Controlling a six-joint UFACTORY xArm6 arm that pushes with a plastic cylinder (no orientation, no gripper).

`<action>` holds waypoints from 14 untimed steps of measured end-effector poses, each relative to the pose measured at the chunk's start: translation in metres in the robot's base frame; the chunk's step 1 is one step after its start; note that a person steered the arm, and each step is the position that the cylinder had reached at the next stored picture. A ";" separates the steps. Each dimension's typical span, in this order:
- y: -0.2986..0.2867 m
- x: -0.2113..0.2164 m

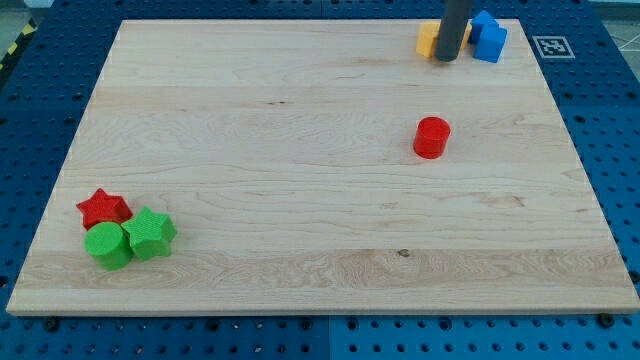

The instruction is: Push the red circle up and slightly right

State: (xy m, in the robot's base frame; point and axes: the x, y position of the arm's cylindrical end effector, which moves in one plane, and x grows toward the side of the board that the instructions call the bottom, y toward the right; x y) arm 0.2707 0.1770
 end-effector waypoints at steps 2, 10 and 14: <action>0.022 0.005; -0.062 0.155; 0.034 0.101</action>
State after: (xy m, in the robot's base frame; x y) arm 0.3717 0.2111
